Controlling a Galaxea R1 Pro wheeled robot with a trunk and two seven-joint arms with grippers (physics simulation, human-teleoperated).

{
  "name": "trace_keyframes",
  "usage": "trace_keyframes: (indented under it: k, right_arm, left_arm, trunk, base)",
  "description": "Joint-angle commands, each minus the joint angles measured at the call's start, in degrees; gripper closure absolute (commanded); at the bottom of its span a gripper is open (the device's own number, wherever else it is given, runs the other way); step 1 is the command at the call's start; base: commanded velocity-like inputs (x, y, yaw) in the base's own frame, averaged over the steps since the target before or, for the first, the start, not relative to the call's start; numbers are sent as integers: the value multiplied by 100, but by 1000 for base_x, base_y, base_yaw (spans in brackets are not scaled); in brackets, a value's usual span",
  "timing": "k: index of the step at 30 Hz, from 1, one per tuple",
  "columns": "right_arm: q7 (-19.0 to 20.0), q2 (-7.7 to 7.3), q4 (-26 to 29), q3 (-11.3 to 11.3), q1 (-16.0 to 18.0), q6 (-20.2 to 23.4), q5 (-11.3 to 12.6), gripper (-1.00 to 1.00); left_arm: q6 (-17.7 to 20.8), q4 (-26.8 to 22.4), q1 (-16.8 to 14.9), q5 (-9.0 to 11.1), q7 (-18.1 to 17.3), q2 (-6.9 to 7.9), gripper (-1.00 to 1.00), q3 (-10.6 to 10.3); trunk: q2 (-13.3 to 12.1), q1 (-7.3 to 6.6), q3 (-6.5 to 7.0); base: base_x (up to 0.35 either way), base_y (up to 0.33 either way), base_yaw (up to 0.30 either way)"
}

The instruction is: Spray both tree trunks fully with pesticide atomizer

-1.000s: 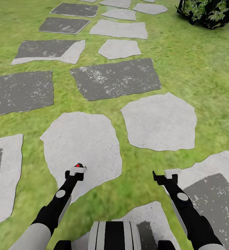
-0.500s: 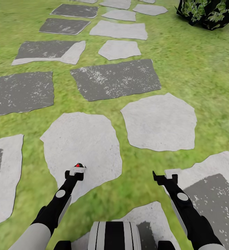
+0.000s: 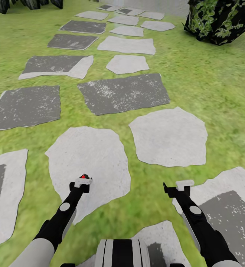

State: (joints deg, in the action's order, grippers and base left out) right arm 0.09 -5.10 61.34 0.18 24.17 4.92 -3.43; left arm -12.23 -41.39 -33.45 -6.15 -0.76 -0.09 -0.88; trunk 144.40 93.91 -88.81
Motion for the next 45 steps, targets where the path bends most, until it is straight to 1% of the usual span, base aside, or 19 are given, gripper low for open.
trace_keyframes:
  k: [1, 10, 16, 18, 20, 21, 22, 24, 35, 37, 45]
  right_arm:
    - [0, 0, 0, 0, 0, 0, 0, -100]
    - [0, 0, -6, -3, 0, -11, -1, -100]
    - [0, -4, -3, -8, 0, -103, -5, -100]
    - [3, -7, 20, -8, -2, -160, -3, -100]
    - [6, -8, 79, -9, -42, -231, -1, -100]
    - [7, -8, 98, -9, -55, -250, -1, -100]
    - [8, -8, 159, -9, -94, -291, 3, -100]
    - [8, -9, 242, -9, -157, -320, 5, -100]
    - [9, -9, 469, -9, -215, -323, 9, -100]
    - [9, -9, 499, -9, -266, -321, 8, -100]
    - [9, -9, 501, -2, -288, -317, 9, -100]
  left_arm:
    - [0, 0, 2, -1, -4, 0, 100, 0]
    - [55, 4, -3, -1, -46, 0, 100, 2]
    - [156, 6, -4, 7, -63, -4, 100, 5]
    - [357, -16, -4, 6, -64, -5, 100, 7]
    - [740, -42, -4, 8, -65, -2, 100, 12]
    - [829, -46, -4, 8, -65, -2, 100, 13]
    - [1026, -47, -4, 8, -65, -1, 100, 15]
    - [1170, -19, -1, 13, -65, -2, 100, 23]
    - [1299, 1, 31, 8, -56, -1, 100, 27]
    - [1302, 0, 56, 10, -48, -4, 100, 27]
    - [1302, 0, 57, 17, -47, -9, 100, 27]
  trunk:
    - [-2, -2, 23]
    - [-14, -25, 222]
    - [-22, -41, 355]
    - [-24, -46, 400]
    - [-27, -51, 444]
    - [-28, -54, 466]
    - [-30, -56, 488]
    - [-32, -62, 532]
    - [-47, -90, 776]
    - [-50, -95, 836]
    - [-60, -116, 1084]
  base:
    - [0, 0, 0]
    - [0, 0, 0]
    - [0, 0, 0]
    - [0, 0, 0]
    - [0, 0, 0]
    - [0, 0, 0]
    - [0, 0, 0]
    - [0, 0, 0]
    - [0, 0, 0]
    - [0, 0, 0]
    - [0, 0, 0]
